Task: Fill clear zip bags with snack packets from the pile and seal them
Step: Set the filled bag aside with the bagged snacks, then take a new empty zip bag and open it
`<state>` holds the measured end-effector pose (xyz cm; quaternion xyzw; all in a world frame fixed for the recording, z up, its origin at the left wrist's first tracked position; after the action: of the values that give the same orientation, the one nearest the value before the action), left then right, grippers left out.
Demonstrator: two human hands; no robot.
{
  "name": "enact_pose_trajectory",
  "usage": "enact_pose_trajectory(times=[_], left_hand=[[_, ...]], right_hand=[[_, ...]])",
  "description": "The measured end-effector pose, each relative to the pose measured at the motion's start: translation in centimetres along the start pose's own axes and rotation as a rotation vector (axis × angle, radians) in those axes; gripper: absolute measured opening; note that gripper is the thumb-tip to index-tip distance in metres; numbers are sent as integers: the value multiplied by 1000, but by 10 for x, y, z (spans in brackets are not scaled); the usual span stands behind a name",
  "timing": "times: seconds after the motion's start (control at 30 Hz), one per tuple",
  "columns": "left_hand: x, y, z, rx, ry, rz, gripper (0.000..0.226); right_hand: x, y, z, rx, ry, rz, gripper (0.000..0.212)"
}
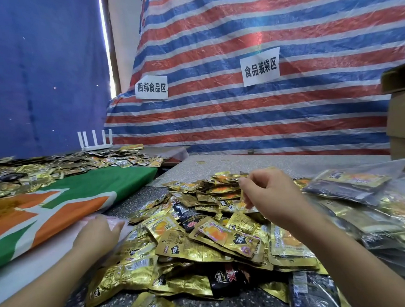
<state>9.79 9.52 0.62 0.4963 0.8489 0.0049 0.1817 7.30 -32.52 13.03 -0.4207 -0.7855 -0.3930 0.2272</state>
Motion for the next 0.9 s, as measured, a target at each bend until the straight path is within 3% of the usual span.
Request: enact_pose_trajectory(times=[0.13, 0.3, 0.4, 0.47, 0.53, 0.73, 0.9], left_hand=[[-1, -2, 8, 50, -24, 30, 66], [2, -8, 9, 105, -38, -34, 36], [-9, -15, 9, 145, 19, 42, 36], [-11, -17, 4, 111, -225, 17, 29], [-21, -24, -21, -72, -445, 50, 22], [-144, -79, -65, -191, -510, 380, 43], [-229, -143, -69, -155, -668, 623, 49]], right_hand=[[-1, 0, 0, 2, -4, 8, 40], [-1, 1, 1, 16, -30, 0, 41], [-3, 1, 1, 21, -29, 1, 41], [-5, 2, 2, 24, -36, 3, 41], [-6, 2, 3, 27, -35, 9, 41], [-21, 5, 10, 65, 83, 90, 40], [-44, 7, 14, 76, 336, 199, 37]])
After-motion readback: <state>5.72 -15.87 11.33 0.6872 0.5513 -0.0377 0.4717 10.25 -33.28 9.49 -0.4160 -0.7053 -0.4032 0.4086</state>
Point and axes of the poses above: each hand's wrist, its own y-axis towards the middle knuckle, its own z-axis out of the palm, x = y × z, the point moved 9 cm from there along y, towards the middle knuckle, and after that the axes turned 10 degrees about x, right-handed, at the moved point
